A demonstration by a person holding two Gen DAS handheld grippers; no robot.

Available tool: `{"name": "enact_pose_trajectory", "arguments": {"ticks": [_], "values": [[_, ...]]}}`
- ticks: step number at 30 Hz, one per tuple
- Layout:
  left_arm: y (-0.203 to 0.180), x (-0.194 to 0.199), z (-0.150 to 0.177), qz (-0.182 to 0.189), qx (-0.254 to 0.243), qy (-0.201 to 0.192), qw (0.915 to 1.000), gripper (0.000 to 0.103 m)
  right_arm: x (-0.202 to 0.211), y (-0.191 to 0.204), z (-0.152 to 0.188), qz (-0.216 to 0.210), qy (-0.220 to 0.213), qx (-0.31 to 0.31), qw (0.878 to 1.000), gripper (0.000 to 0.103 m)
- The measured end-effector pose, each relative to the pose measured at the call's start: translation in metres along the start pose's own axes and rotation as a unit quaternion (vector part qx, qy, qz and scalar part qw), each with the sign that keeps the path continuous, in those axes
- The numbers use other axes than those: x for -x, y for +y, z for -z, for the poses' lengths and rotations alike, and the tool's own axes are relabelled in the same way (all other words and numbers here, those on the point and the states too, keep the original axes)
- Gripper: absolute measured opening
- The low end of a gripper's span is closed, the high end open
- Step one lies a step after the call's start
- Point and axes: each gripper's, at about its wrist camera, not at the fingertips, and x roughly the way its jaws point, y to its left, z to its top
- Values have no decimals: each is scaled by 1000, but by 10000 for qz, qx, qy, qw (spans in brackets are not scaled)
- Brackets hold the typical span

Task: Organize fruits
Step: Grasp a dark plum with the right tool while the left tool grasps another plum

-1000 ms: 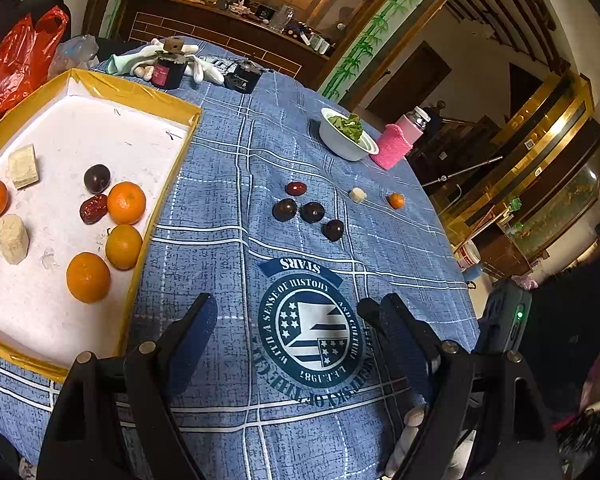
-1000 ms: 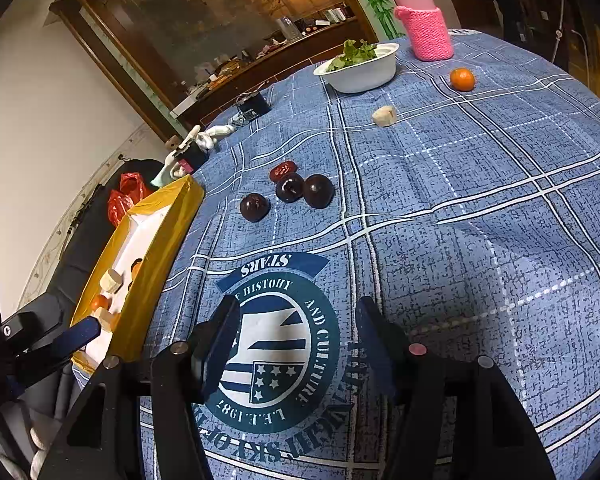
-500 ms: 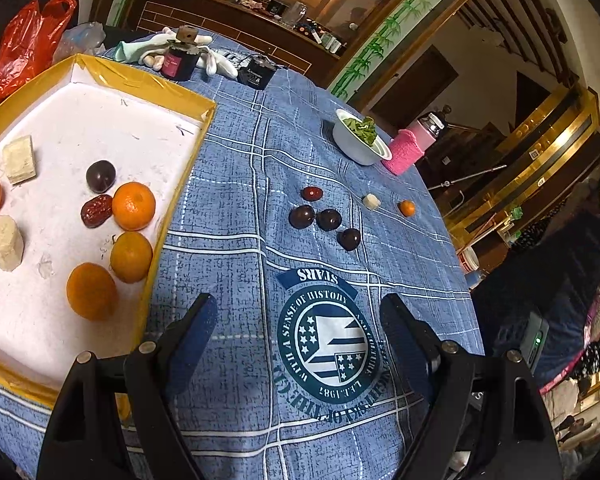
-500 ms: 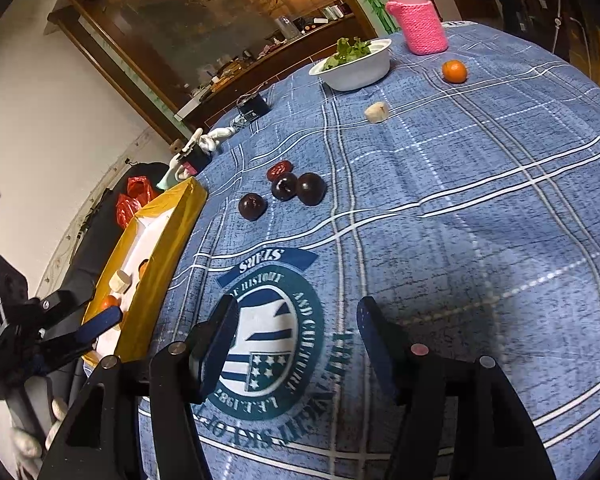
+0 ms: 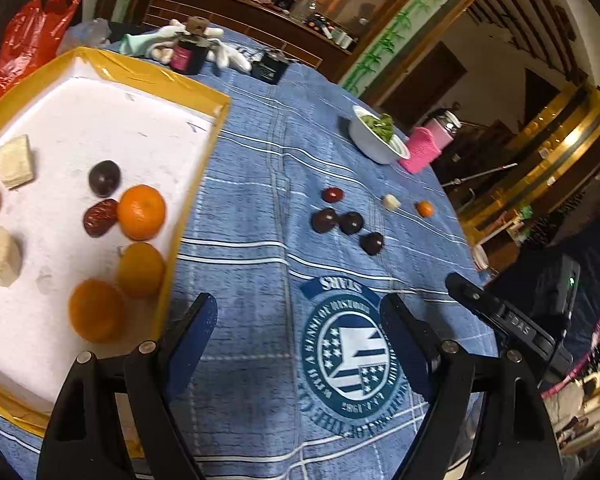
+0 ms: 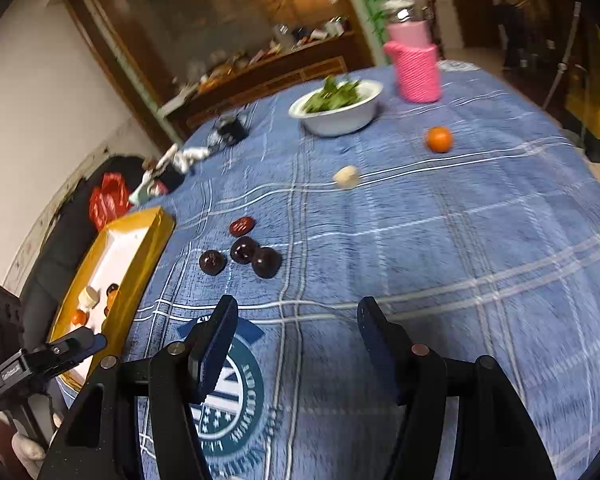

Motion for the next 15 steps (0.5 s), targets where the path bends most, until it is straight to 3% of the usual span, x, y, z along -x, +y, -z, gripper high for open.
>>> {"name": "enact_pose_trajectory", "arguments": {"ticks": [4, 9, 12, 15], "values": [[-5, -8, -3, -159, -25, 39, 9999, 83, -36, 18, -11, -63, 283, 445, 9986, 67], [-22, -14, -15, -334, -275, -35, 9991, 83, -72, 40, -23, 67, 303, 944, 9951, 66], [-34, -19, -26, -586, -590, -151, 9964, 83, -92, 44, -27, 259, 345, 1151, 9924, 57], [-47, -34, -34, -814, -991, -184, 9916, 80, -104, 39, -28, 149, 467, 1061, 9932, 46]]}}
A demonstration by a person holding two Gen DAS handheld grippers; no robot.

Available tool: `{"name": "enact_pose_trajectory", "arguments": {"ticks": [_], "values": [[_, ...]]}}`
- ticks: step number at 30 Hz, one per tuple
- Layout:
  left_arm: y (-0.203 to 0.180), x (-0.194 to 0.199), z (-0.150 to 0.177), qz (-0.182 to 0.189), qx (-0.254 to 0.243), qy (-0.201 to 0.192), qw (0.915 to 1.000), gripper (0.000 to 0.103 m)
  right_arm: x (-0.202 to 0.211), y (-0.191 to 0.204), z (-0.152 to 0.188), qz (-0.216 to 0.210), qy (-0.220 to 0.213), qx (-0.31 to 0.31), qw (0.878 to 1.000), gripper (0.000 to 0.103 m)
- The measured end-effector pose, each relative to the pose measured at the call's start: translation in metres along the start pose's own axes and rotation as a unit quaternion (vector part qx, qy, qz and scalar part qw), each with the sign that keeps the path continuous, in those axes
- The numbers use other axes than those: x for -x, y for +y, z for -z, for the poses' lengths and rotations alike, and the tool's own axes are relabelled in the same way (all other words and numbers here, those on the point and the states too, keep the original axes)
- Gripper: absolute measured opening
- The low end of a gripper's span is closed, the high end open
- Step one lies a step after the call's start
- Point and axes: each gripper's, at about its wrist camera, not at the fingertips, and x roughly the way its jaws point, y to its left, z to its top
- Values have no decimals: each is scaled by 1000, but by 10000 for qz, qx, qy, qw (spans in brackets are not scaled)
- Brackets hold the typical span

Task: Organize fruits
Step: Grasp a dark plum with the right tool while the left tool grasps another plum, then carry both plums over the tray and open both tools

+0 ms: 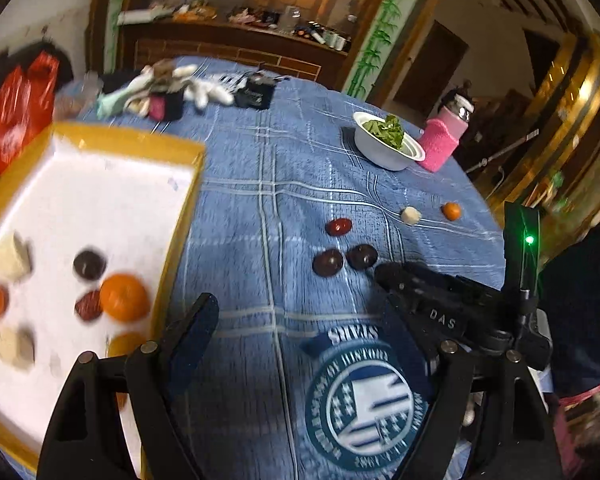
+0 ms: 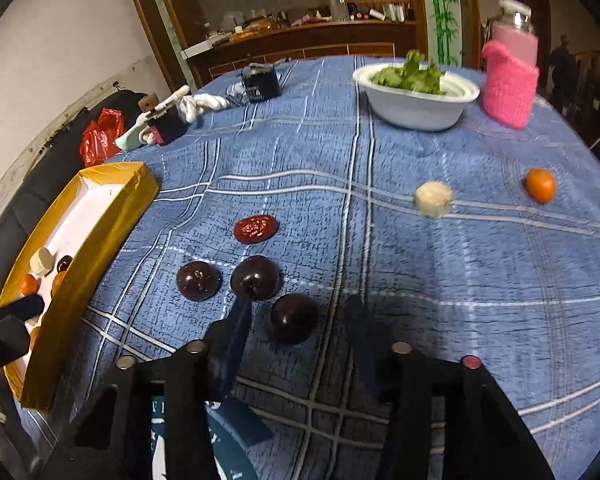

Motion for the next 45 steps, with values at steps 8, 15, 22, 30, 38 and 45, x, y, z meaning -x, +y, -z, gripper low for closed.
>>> {"name": "enact_pose_trajectory", "arguments": {"ticks": [8, 15, 22, 30, 38, 45], "values": [[-28, -65, -15, -61, -802, 350, 9961, 73, 0, -19, 4, -554, -51, -363, 9978, 28], [-37, -106, -22, -33, -1173, 678, 9908, 39, 8, -38, -1, -604, -126, -738, 9954, 28], [-45, -106, -16, -269, -1384, 617, 9881, 22, 10, -37, -2, -612, -159, -737, 9953, 28], [-21, -47, -14, -193, -564, 80, 9982, 22, 8, -36, -2, -538, -238, -710, 9957, 28], [25, 26, 2, -350, 1, -401, 9986, 23, 18, -34, 2, -298, -493, -702, 9959, 28], [82, 71, 17, -601, 473, -706, 9946, 23, 42, 24, 18, -555, -401, -347, 9971, 28]]}}
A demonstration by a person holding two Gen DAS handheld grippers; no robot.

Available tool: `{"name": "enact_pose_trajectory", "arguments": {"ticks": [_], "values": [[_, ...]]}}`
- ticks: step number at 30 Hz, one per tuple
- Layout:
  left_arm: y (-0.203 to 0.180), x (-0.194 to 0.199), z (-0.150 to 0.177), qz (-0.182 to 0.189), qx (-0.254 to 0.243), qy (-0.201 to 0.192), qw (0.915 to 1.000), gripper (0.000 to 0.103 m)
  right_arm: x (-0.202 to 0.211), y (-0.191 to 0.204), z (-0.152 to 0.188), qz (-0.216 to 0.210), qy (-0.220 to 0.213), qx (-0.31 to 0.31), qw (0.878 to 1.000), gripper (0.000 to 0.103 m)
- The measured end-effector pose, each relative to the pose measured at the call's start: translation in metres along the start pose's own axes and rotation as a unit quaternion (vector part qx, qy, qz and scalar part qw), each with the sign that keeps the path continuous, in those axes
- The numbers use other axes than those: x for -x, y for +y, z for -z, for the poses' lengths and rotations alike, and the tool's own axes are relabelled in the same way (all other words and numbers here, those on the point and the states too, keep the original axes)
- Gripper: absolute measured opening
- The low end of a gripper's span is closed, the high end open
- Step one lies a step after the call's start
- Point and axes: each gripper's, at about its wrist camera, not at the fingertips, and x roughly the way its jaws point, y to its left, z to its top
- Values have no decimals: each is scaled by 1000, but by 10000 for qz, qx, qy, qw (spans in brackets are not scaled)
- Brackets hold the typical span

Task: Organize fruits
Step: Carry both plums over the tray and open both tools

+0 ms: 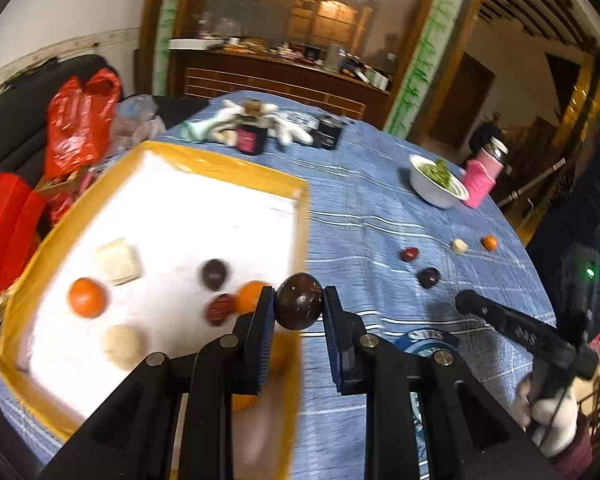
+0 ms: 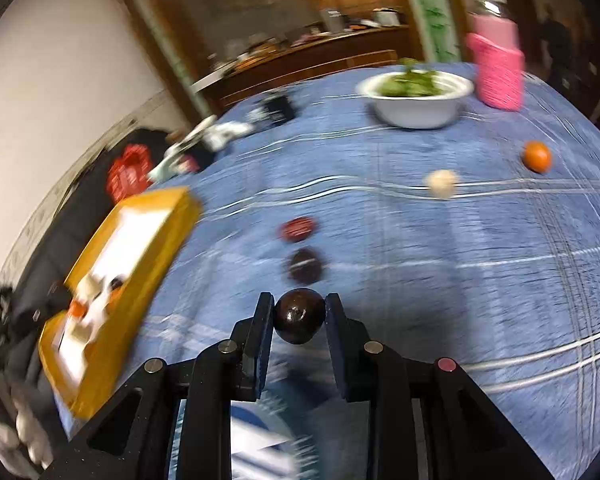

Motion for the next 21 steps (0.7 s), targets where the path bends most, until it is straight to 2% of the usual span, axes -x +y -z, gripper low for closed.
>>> {"name": "enact_pose_trajectory", "arguments": {"ticks": [5, 10, 14, 18, 21], "values": [[41, 12, 4, -86, 414, -81, 9991, 23, 0, 66, 1, -291, 137, 559, 9979, 29], [79, 11, 10, -289, 802, -9, 9964, 23, -11, 119, -2, -871, 342, 776, 9926, 29], [100, 8, 14, -438, 1054, 29, 9935, 23, -38, 153, -3, -1305, 705, 804, 9857, 29], [112, 7, 16, -513, 1182, 35, 9917, 23, -64, 180, 0, -1426, 968, 951, 9804, 29], [117, 9, 15, -452, 1249, 22, 9911, 31, -77, 194, 4, -1624, 1166, 921, 9755, 30]]}}
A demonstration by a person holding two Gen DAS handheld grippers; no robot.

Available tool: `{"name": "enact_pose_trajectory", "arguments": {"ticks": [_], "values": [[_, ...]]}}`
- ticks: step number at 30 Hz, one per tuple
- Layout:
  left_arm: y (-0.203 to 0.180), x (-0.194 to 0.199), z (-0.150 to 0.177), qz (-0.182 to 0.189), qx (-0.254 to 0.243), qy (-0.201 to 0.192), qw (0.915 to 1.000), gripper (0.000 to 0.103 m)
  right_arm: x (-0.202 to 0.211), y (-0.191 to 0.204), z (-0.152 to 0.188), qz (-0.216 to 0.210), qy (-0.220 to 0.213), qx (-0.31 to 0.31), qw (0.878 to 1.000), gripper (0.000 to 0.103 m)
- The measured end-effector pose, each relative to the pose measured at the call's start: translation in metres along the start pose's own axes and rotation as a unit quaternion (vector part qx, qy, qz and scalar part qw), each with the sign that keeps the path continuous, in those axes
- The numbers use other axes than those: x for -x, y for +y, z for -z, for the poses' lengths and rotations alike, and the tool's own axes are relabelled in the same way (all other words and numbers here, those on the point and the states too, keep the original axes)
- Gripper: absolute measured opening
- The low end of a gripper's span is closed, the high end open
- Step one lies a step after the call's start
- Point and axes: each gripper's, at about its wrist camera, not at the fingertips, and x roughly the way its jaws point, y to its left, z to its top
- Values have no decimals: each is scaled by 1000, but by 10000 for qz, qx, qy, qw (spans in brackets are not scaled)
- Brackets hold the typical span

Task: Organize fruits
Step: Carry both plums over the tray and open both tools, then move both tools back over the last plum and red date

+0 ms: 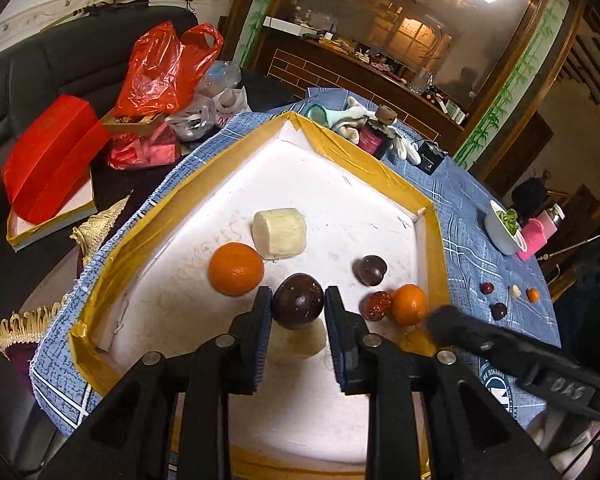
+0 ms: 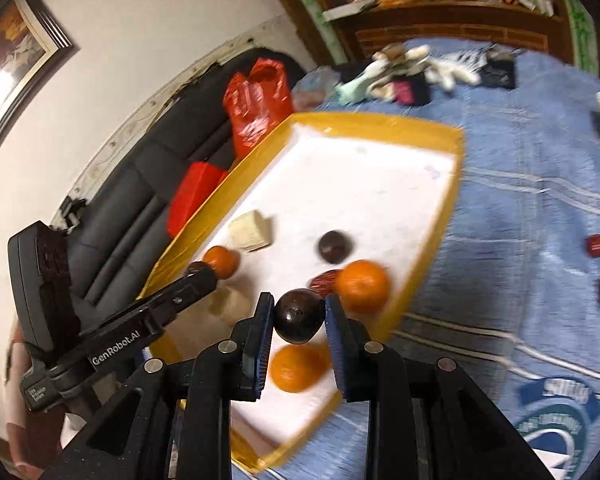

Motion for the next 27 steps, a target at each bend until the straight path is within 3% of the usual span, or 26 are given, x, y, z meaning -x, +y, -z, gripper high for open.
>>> {"name": "enact_pose_trajectory", "arguments": {"ticks": [2, 4, 8, 10, 15, 18, 22, 27], "values": [[3, 3, -2, 49, 50, -68, 10000, 52, -11, 6, 0, 15, 67, 47, 10000, 31], [6, 9, -4, 125, 146, -150, 9997, 60, -21, 9, -2, 11, 104, 62, 9999, 31], [14, 18, -7, 226, 299, -238, 9990, 65, -28, 9, -3, -64, 109, -99, 9999, 34], [17, 24, -8, 234, 374, -301, 9986, 68, -25, 9, -4, -81, 46, -126, 9999, 48], [14, 31, -9, 238, 387, -352, 9983, 68, -7, 7, -1, -108, -138, -228, 9996, 49], [1, 37, -5, 222, 223, -390, 9987, 70, 9, 6, 4, -44, -313, -273, 9991, 49], [-26, 42, 4, 94, -138, -442, 9989, 80, 36, -1, 21, 200, -626, -343, 9972, 57], [-68, 42, 23, -22, -608, -354, 9975, 94, 60, -23, 45, 456, -824, -618, 9936, 58]]}}
